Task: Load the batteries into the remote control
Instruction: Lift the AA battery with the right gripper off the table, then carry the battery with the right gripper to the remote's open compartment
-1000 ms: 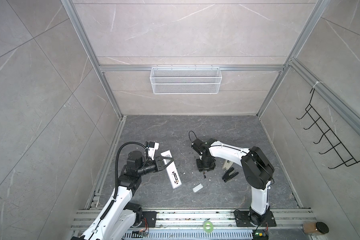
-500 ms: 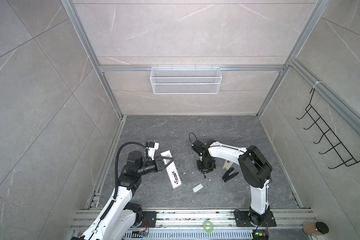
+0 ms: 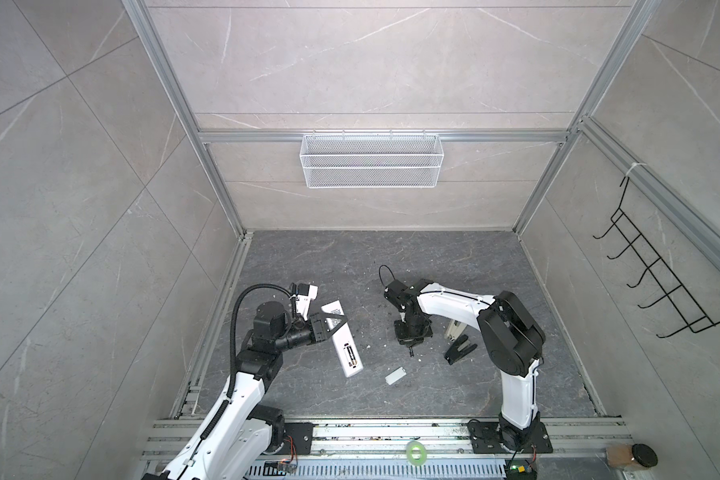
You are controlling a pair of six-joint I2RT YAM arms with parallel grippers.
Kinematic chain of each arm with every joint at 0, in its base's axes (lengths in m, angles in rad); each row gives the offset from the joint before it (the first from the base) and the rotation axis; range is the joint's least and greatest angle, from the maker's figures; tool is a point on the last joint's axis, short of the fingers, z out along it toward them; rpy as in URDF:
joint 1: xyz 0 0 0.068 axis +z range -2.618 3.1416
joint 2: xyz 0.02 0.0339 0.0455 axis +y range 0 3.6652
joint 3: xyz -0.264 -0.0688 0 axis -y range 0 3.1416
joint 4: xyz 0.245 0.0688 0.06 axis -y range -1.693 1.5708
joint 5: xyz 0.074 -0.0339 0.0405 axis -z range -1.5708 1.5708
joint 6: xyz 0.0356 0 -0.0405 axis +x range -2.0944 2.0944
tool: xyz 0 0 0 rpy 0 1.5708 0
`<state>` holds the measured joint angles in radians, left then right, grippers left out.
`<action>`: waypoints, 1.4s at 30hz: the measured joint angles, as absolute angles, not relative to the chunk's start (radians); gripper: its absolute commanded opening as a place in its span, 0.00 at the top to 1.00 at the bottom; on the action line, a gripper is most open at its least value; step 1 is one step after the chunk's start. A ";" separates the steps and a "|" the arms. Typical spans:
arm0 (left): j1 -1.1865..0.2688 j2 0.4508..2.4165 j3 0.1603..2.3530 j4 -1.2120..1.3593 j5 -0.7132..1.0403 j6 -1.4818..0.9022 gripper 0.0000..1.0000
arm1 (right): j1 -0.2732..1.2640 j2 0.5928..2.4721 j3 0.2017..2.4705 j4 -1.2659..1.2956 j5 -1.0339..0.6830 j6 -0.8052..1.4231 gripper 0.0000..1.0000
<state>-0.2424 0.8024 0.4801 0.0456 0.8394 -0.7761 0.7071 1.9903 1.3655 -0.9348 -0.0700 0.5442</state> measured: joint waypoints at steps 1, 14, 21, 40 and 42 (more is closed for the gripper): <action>-0.242 0.803 0.480 0.043 0.839 -0.775 1.00 | 0.707 1.984 1.358 -0.927 -0.071 0.542 1.00; -0.243 0.866 0.563 0.003 0.822 -0.756 1.00 | 0.707 1.593 1.257 -0.743 -0.111 0.462 1.00; -0.263 0.908 0.579 0.017 0.782 -0.775 1.00 | 0.709 1.377 1.194 -0.628 -0.177 0.414 1.00; -0.421 1.027 0.581 0.260 0.696 -0.887 1.00 | 0.929 1.181 1.071 -0.234 -0.380 0.360 1.00; -0.421 1.027 0.582 0.279 0.704 -0.894 1.00 | 0.949 1.203 1.073 -0.218 -0.389 0.349 1.00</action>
